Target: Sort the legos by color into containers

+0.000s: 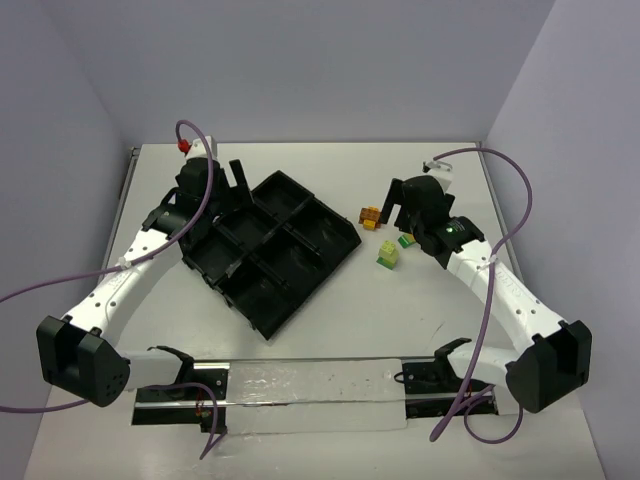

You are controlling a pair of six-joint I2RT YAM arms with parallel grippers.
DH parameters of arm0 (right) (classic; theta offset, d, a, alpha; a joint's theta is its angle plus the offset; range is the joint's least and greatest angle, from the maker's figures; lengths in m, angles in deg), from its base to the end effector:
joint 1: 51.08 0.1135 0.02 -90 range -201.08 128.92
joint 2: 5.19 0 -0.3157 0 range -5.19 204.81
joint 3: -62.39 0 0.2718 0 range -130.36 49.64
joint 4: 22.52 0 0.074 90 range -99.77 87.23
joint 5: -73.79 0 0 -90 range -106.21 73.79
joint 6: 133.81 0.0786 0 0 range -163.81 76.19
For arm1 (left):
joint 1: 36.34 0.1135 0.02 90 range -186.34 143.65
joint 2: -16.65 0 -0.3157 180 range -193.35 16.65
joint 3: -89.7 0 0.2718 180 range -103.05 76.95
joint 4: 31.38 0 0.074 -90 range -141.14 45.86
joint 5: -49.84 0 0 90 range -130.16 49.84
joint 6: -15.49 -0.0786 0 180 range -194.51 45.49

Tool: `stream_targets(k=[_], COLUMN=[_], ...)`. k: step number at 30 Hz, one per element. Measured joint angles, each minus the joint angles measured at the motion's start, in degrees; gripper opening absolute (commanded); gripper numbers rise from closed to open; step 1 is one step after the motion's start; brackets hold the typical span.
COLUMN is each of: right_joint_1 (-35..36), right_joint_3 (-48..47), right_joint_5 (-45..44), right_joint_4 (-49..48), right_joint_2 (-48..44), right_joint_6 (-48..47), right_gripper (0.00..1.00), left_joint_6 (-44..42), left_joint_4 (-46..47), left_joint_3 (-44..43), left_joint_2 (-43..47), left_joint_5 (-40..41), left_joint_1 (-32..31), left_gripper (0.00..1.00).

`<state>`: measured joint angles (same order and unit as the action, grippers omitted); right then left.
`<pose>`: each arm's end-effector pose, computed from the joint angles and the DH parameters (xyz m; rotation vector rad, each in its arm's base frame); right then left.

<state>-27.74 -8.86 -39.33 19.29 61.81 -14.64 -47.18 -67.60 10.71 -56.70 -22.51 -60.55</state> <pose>0.2727 0.0840 0.3351 0.3265 2.1421 0.0742 0.3091 -0.1129 0.3669 -0.2404 2.0708 -0.2248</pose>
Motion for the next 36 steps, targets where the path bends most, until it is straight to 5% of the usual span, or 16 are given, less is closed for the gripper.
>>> stream_targets(k=[12, 25, 36], right_joint_1=[0.35, 1.39, 1.97], right_joint_3=[1.94, 3.21, 0.34], right_joint_5=[-0.58, 0.03, 1.22], right_joint_4=[-0.69, 4.17, 8.25], right_joint_2=[-5.62, 1.91, 14.01], right_joint_6=[-2.35, 9.16, 17.97], right_gripper=[0.99, 0.62, 0.72], left_joint_6=[0.03, 0.05, -0.15], left_joint_4=[-1.57, -4.15, -4.71], left_joint_3=[-2.55, -4.11, -6.26], left_joint_2=[-1.30, -1.87, -4.14], left_joint_5=[-1.84, -1.88, -2.14], left_joint_1=[0.00, 0.00, 0.00], left_gripper=[0.99, 0.99, 0.99])
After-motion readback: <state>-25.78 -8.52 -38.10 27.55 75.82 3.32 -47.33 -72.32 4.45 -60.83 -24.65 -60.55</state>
